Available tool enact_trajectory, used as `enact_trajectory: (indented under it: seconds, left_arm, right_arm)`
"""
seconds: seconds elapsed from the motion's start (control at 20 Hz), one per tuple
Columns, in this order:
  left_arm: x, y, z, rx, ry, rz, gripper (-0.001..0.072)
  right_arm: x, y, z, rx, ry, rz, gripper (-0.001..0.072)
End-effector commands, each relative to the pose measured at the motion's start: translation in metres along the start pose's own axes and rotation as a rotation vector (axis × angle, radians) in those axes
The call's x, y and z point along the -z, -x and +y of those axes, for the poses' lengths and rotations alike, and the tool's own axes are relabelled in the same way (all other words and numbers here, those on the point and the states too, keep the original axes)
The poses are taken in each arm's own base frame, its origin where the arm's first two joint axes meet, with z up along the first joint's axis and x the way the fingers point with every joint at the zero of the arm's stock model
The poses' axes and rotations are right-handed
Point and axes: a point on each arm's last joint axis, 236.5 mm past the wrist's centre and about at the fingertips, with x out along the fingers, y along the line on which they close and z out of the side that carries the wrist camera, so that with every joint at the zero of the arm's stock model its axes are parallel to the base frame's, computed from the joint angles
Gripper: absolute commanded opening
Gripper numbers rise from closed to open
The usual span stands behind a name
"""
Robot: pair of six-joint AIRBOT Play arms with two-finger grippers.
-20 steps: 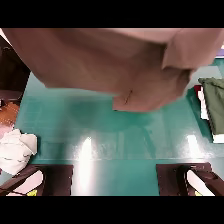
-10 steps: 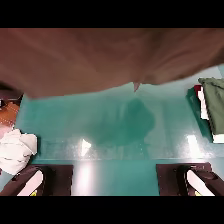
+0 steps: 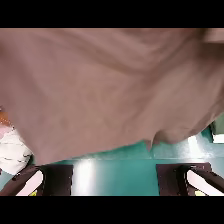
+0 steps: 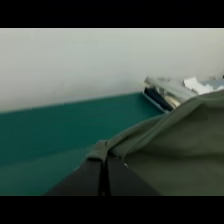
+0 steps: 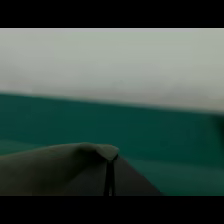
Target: Fold the shirts.
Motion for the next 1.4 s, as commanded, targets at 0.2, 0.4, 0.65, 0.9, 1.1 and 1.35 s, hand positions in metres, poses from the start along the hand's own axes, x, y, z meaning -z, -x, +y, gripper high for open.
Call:
enact_trajectory:
  seconds: [0.2,0.4,0.65,0.9,1.1,1.35]
  left_arm:
    - [0.259,-0.156,0.145,-0.111,0.318,0.553,0.0023]
    - [0.297,-0.192,0.191,-0.182,0.414,0.528,0.0024]
    - [0.297,-0.183,0.194,-0.183,0.348,0.592,0.0469]
    - [0.286,-0.110,0.204,-0.159,0.347,0.809,0.0469]
    - [0.339,-0.056,0.198,-0.183,0.477,0.935,0.0469]
    - [0.443,-0.004,0.157,-0.216,0.621,1.045,0.0469]
  right_arm:
    - [0.213,-0.175,-0.011,-0.104,-0.168,0.709,0.0010]
    - [0.245,-0.242,0.006,-0.127,-0.169,0.681,0.0012]
    - [0.263,-0.256,0.004,-0.125,-0.181,0.704,0.0342]
    - [0.264,-0.191,-0.022,-0.118,-0.201,0.859,0.0340]
    - [0.278,-0.139,-0.012,-0.154,-0.168,0.961,0.0339]
    - [0.325,-0.099,0.013,-0.160,-0.194,1.013,0.0336]
